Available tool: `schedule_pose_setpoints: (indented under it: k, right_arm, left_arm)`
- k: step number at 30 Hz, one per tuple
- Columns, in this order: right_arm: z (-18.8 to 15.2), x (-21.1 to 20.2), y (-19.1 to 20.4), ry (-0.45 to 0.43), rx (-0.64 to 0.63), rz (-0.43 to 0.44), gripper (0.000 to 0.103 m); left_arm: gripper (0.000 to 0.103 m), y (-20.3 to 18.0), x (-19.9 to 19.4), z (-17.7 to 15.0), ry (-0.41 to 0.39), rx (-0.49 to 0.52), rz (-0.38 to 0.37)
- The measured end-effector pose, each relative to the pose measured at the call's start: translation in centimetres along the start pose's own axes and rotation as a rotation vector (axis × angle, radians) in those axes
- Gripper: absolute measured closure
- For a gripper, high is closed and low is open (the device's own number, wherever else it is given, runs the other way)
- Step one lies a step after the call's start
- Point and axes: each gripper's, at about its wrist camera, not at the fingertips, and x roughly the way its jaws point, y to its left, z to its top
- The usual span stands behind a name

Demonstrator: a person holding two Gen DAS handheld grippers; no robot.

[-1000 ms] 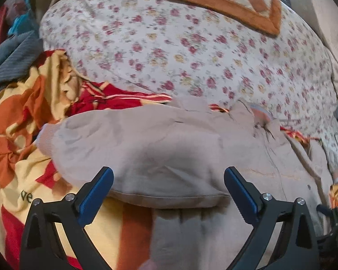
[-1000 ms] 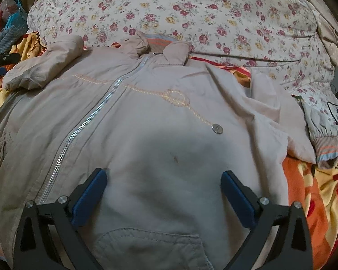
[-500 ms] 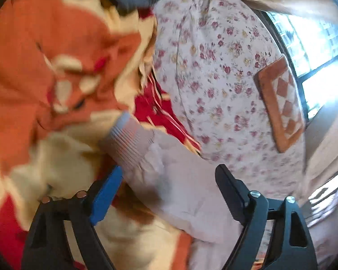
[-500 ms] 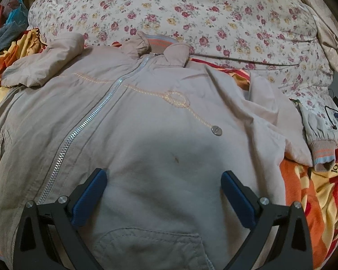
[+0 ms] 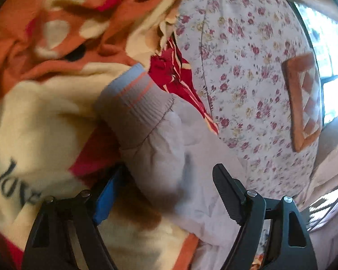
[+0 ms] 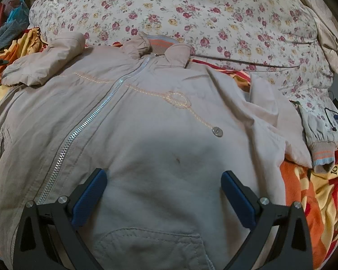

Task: Fold large clothes
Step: 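Close the left gripper on the ribbed cuff and lift the sleeve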

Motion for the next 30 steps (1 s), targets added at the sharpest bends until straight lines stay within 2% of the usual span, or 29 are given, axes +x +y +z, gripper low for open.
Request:
schedule_pose_setpoints:
  k: [1,3,5,12,17,21,25,29,30]
  right_arm:
    - [0.0,0.0,0.0,0.0,0.001,0.001,0.0]
    - [0.0,0.0,-0.1,-0.001,0.003,0.004,0.0]
    - [-0.1,0.0,0.0,-0.002,0.004,0.006,0.0]
    - [0.0,0.0,0.0,-0.003,0.003,0.003,0.0]
    - [0.0,0.0,0.0,-0.003,0.005,0.006,0.0]
    - [0.1,0.1,0.1,0.003,-0.003,0.006,0.0]
    - [0.6,-0.6,0.1,-0.006,-0.022,0.0,0.001]
    - [1.2,-4.2,-0.8,-0.176,-0.005,-0.04,0.002]
    - [1.3,-5.1,-1.3,-0.211,0.009,-0.055,0.002]
  left_arm:
    - [0.037,-0.1,0.1,0.2,-0.011,0.009,0.009]
    - [0.053,-0.6,0.3,0.4,-0.043,0.033,0.04]
    - [0.101,-0.8,-0.1,0.5,-0.082,0.043,0.09]
    - [0.101,-2.6,-2.2,0.7,-0.219,0.144,0.143]
    - [0.099,-2.3,-2.5,1.4,-0.236,0.116,0.142]
    - [0.103,-4.1,-5.6,1.3,-0.39,0.194,0.183]
    - [0.103,-5.5,-7.6,0.6,-0.512,0.246,0.356]
    - [0.103,-6.7,-10.0,0.1,-0.645,0.24,0.526]
    - [0.103,-6.9,-10.6,-0.1,-0.669,0.236,0.545]
